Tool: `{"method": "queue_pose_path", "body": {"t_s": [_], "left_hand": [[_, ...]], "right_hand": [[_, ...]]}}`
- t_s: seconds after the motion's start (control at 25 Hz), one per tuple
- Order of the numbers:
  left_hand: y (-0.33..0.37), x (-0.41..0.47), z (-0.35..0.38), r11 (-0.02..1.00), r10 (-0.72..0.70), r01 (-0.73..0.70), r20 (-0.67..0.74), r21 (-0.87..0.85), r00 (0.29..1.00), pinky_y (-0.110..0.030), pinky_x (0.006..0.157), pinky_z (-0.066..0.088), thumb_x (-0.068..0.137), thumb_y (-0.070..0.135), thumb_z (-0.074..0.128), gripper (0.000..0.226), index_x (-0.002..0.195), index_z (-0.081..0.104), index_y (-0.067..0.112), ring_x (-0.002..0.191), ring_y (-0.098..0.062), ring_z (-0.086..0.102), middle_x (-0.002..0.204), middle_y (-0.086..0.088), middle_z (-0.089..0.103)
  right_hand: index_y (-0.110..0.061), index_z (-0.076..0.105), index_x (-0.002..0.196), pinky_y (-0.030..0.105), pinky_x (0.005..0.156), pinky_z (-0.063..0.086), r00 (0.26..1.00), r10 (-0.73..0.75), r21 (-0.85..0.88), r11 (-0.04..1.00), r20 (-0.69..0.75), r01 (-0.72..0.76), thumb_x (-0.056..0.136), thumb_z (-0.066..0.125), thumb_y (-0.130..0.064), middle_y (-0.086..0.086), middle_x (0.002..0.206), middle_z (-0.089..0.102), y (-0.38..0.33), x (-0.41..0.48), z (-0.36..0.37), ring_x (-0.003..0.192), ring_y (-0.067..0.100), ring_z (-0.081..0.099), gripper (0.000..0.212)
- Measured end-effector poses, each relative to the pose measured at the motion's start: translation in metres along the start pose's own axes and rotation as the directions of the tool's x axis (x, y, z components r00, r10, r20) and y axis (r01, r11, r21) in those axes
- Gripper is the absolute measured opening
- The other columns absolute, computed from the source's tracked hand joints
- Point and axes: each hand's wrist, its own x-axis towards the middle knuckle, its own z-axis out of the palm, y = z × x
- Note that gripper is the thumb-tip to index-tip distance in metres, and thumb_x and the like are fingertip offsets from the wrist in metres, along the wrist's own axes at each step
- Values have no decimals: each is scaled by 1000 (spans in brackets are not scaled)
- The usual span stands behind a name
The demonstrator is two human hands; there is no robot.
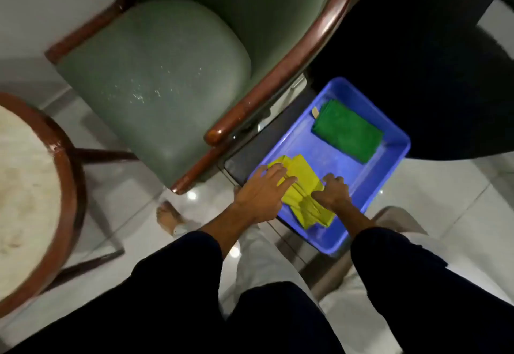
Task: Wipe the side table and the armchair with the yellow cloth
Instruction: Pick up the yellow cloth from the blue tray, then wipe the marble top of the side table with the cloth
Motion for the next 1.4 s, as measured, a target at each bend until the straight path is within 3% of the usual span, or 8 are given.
{"method": "queue_pose_path", "body": {"t_s": [0.16, 0.44, 0.68, 0.8, 1.12, 1.24, 1.32, 1.4], "left_hand": [[4, -25, 19, 984, -171, 178, 160, -25, 972, -45, 106, 30, 91, 23, 43, 58, 148, 35, 19, 144, -29, 31, 150, -13, 42], [-22, -23, -49, 973, -221, 222, 27, -62, 975, -46, 121, 15, 82, 32, 65, 84, 154, 23, 23, 153, -22, 12, 166, -2, 13], [-83, -102, -95, 772, -373, 311, 1, -555, 928, -33, 97, 40, 73, 33, 71, 31, 102, 68, 22, 120, -8, 54, 117, 8, 69], [-131, -185, -110, 370, -600, 299, 20, -880, 800, -27, 64, 43, 64, 34, 71, 19, 78, 61, 27, 64, -4, 50, 70, 8, 58], [-270, -358, -14, -213, -764, 261, 327, -941, 555, -42, 94, 54, 74, -1, 81, 60, 127, 53, 8, 115, -29, 61, 125, -13, 63], [-335, -392, 14, -118, -938, 120, 151, -986, 312, -25, 85, 54, 79, -7, 73, 53, 128, 53, 0, 107, -25, 59, 116, -10, 62], [-381, -429, 33, 123, -991, 487, -132, -865, 15, -34, 98, 50, 84, 13, 68, 42, 124, 58, 5, 116, -29, 57, 124, -11, 62], [-408, -464, 57, 102, -954, 827, -291, -552, -77, -50, 112, 34, 91, 33, 56, 49, 134, 50, 10, 137, -34, 42, 144, -17, 48]], "right_hand": [[-6, 47, 132, 48, 107, 39, 989, 102, -18, 995, 112, -100, 80, 72, -28, 19, 137, 52, 6, 0, 10, 128, 38, 50, 62], [-21, 57, 120, 37, 75, 47, 748, -655, -637, 533, 106, 557, 90, 53, -29, 9, 113, 59, -71, -78, -48, 102, 33, 62, 31], [-25, 68, 99, 28, 74, 53, 543, -839, -134, 539, -5, 831, 73, 80, -13, -5, 92, 71, -169, -126, -112, 85, 18, 69, 31], [-26, 60, 99, 9, 73, 47, 572, -816, 291, 527, -90, 798, 75, 83, -13, -11, 87, 65, -244, -130, -82, 79, 1, 61, 35], [-6, 61, 117, 32, 88, 42, 549, -828, 164, 529, -111, 832, 87, 68, -12, 13, 110, 64, -468, -126, 134, 103, 31, 60, 31], [-5, 49, 137, 46, 99, 43, 594, -754, -108, 640, -281, 761, 93, 59, -30, 25, 139, 49, -517, -127, 214, 124, 42, 50, 51], [-3, 34, 150, 51, 112, 32, 644, -716, -196, 696, -269, 691, 95, 53, -45, 28, 156, 30, -524, -146, 274, 143, 41, 31, 71], [-1, 18, 154, 51, 120, 22, 683, -692, -223, 722, -236, 655, 98, 43, -52, 27, 161, 14, -533, -149, 309, 151, 39, 14, 80]]}}
